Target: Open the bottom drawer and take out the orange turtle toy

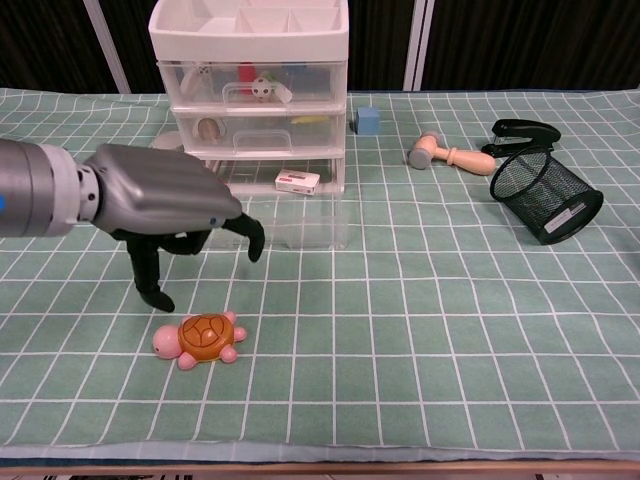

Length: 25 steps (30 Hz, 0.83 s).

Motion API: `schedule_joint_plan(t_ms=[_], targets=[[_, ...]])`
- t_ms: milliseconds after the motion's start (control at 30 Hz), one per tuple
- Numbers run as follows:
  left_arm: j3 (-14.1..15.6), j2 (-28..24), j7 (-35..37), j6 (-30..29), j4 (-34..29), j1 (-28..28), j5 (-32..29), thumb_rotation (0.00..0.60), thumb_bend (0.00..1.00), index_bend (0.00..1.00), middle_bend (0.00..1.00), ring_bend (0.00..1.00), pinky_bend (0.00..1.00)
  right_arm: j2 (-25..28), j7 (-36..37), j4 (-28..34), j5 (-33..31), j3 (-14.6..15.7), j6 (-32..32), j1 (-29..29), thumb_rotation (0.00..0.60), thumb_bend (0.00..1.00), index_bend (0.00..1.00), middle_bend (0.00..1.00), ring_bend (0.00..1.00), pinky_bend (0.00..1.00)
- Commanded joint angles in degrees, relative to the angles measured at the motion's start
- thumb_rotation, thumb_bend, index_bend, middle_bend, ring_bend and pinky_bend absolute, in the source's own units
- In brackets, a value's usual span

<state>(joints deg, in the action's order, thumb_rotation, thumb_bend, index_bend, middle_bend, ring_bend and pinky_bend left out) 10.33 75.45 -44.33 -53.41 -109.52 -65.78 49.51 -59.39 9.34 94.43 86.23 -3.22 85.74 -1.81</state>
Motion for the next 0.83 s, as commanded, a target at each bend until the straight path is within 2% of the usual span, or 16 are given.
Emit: schedule_joint_plan(t_ms=[33, 133, 200, 267, 300, 367, 400, 467, 567, 700, 833], targets=[[-0.5, -2.5, 1.5, -16.4, -7.1, 8.4, 4.2, 0.600, 0.12, 0.21, 0.77, 0.81, 0.93, -0.2, -1.0, -0.8, 0.5, -0.1, 0.5, 0.0, 0.600, 0.03, 0.00, 0.00, 0.00, 0.21], [0.3, -3.3, 3.3, -24.8, -10.1, 13.7, 8.2, 0.600, 0.12, 0.15, 0.50, 0.58, 0.69, -0.5, -1.6, -1.3, 0.9, 0.0, 0.9, 0.0, 0.600, 0.03, 0.00, 0.00, 0.00, 0.21], [1.8, -4.1, 4.6, -31.2, -11.6, 18.4, 11.4, 0.600, 0.12, 0.11, 0.29, 0.36, 0.50, -0.7, -2.2, -1.6, 1.4, 0.0, 1.2, 0.0, 0.600, 0.03, 0.00, 0.00, 0.00, 0.21], [3.6, -5.0, 5.6, -35.6, -12.5, 22.4, 13.7, 0.600, 0.11, 0.06, 0.13, 0.19, 0.35, -0.9, -3.0, -2.0, 1.9, 0.1, 1.6, 0.0, 0.600, 0.03, 0.00, 0.00, 0.00, 0.21], [4.3, -5.5, 5.9, -36.9, -12.9, 23.8, 14.2, 0.600, 0.10, 0.03, 0.06, 0.10, 0.25, -1.0, -3.3, -2.2, 2.1, 0.2, 1.7, 0.0, 0.600, 0.03, 0.00, 0.00, 0.00, 0.21], [5.6, -6.9, 7.9, -40.0, -13.9, 27.6, 14.0, 0.600, 0.08, 0.00, 0.00, 0.01, 0.13, -1.2, -4.3, -2.7, 2.8, 0.2, 2.2, 0.0, 0.600, 0.03, 0.00, 0.00, 0.00, 0.21], [5.9, -7.3, 9.0, -40.8, -13.9, 28.8, 14.3, 0.600, 0.07, 0.00, 0.00, 0.00, 0.08, -1.3, -4.5, -2.8, 3.0, 0.2, 2.4, 0.0, 0.600, 0.03, 0.00, 0.00, 0.00, 0.21], [6.7, -8.2, 12.0, -42.6, -13.1, 31.8, 14.8, 0.600, 0.05, 0.00, 0.00, 0.00, 0.04, -1.5, -4.9, -3.1, 3.4, 0.3, 2.8, 0.1, 0.600, 0.03, 0.00, 0.00, 0.00, 0.21], [8.3, -8.7, 16.6, -45.2, -9.1, 36.2, 18.4, 0.600, 0.04, 0.00, 0.00, 0.00, 0.04, -1.8, -5.5, -3.7, 4.0, 0.4, 3.3, 0.1, 0.600, 0.03, 0.00, 0.00, 0.00, 0.21], [10.4, -6.9, 21.1, -49.2, 0.1, 42.5, 24.0, 0.600, 0.04, 0.00, 0.00, 0.00, 0.04, -2.0, -6.4, -4.4, 4.7, 0.5, 3.7, 0.1, 0.600, 0.03, 0.00, 0.00, 0.00, 0.21], [9.8, -5.7, 25.4, -49.2, 4.1, 46.0, 24.6, 0.600, 0.04, 0.00, 0.00, 0.00, 0.03, -2.1, -6.9, -4.6, 5.2, 0.8, 4.1, 0.3, 0.600, 0.03, 0.00, 0.00, 0.00, 0.21]])
